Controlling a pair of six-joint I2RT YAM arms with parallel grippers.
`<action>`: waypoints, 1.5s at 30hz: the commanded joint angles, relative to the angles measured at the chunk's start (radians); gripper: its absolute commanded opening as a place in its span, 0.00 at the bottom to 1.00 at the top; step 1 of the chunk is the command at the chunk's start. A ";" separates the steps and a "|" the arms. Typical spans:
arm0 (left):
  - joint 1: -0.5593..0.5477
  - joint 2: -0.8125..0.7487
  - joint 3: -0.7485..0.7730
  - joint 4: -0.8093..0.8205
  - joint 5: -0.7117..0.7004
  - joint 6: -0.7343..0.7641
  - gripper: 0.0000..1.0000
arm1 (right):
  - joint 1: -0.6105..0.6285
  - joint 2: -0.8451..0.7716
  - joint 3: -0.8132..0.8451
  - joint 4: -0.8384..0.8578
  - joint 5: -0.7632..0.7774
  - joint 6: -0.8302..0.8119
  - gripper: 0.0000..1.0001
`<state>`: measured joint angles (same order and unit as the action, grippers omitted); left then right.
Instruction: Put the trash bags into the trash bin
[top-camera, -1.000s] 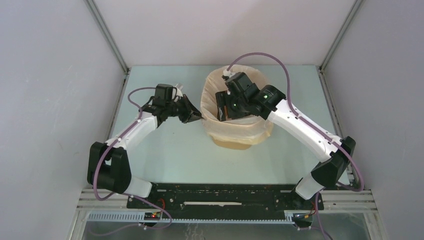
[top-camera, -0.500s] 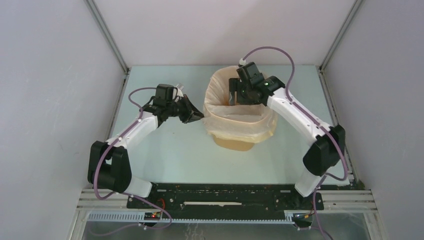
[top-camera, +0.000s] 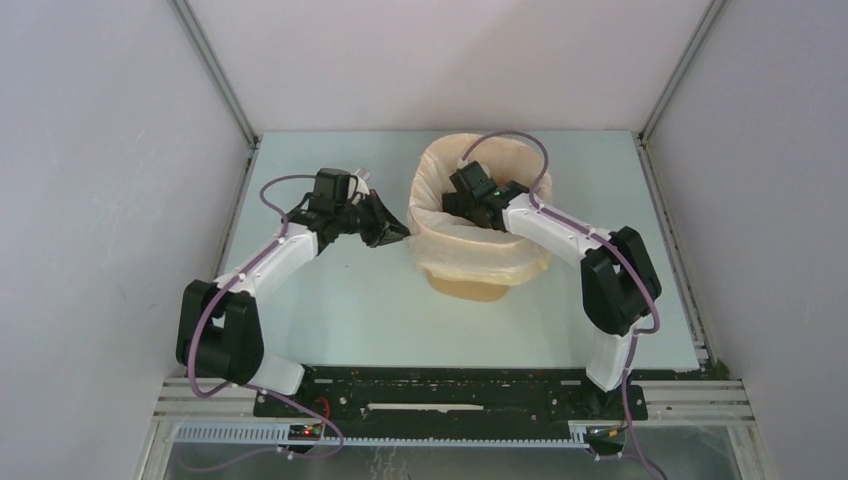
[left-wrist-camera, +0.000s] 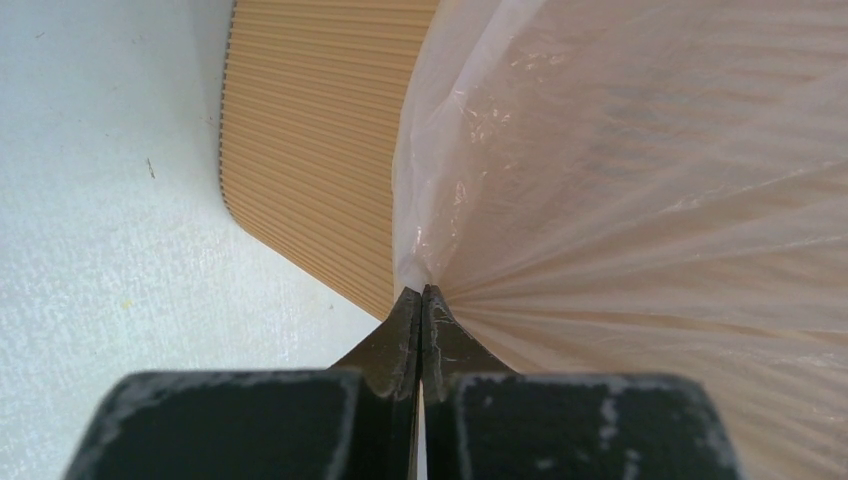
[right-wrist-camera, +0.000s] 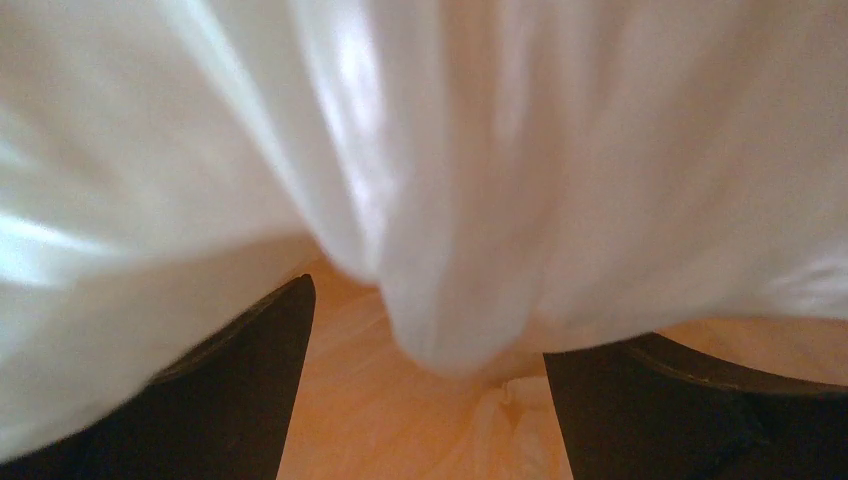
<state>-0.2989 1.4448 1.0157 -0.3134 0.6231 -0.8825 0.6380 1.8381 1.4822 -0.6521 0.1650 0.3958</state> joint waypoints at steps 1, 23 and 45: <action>-0.016 0.024 0.042 0.014 -0.008 0.006 0.00 | 0.024 0.034 -0.049 0.113 0.048 -0.002 0.91; -0.017 0.050 0.036 0.014 0.000 0.020 0.00 | 0.041 -0.102 -0.190 0.171 0.058 -0.051 0.95; -0.019 0.032 0.040 0.005 -0.010 0.028 0.00 | 0.026 -0.217 0.055 -0.084 0.032 0.011 0.96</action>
<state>-0.3115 1.4906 1.0172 -0.3069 0.6224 -0.8810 0.6571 1.6955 1.4670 -0.6437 0.1680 0.3733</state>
